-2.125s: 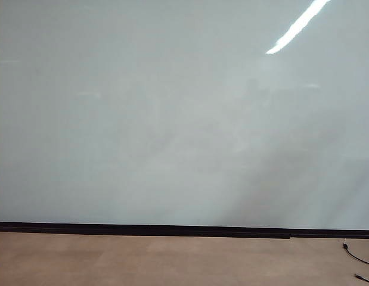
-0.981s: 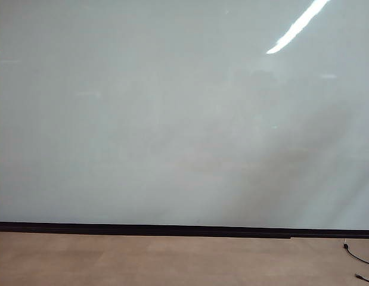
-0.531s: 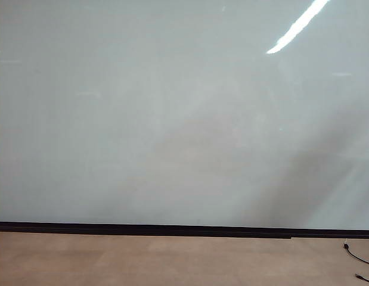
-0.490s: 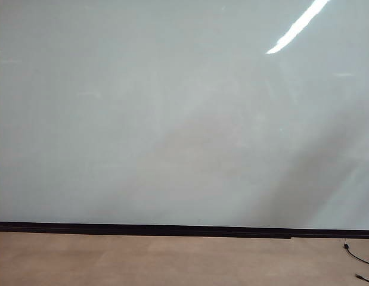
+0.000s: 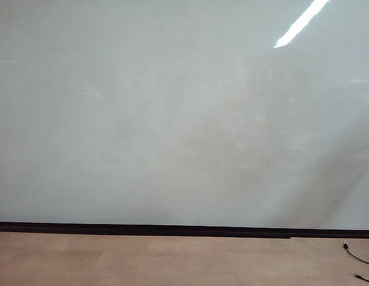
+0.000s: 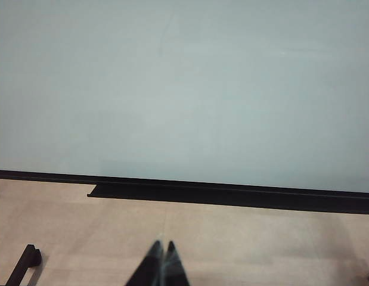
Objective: Pick up the pen on the shelf to the right of the whiteboard and draw a cross mark.
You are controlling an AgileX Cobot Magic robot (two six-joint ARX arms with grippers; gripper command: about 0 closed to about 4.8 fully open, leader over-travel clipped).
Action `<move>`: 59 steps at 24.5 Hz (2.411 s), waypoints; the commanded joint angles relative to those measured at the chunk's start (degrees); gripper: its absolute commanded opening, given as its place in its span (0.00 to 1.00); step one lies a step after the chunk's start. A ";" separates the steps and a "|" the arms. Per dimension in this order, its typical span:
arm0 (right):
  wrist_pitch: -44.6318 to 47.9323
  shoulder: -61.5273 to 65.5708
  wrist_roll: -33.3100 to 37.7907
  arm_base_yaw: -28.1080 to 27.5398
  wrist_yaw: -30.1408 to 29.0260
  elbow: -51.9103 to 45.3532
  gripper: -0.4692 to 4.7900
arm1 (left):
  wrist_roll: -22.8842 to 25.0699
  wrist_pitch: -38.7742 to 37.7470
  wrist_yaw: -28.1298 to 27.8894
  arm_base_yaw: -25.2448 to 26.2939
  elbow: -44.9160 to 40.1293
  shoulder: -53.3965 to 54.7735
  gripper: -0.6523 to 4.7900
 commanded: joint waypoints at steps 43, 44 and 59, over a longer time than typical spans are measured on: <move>4.98 25.40 9.57 0.76 -14.53 22.43 0.96 | 0.24 0.52 0.07 -0.02 0.15 0.02 0.11; 4.96 25.86 9.57 0.83 -14.56 22.84 0.96 | 0.24 0.52 0.13 -0.02 0.15 0.02 0.11; 4.96 26.45 6.51 0.85 -15.69 22.77 0.82 | 0.24 0.50 0.20 -0.02 0.15 0.02 0.11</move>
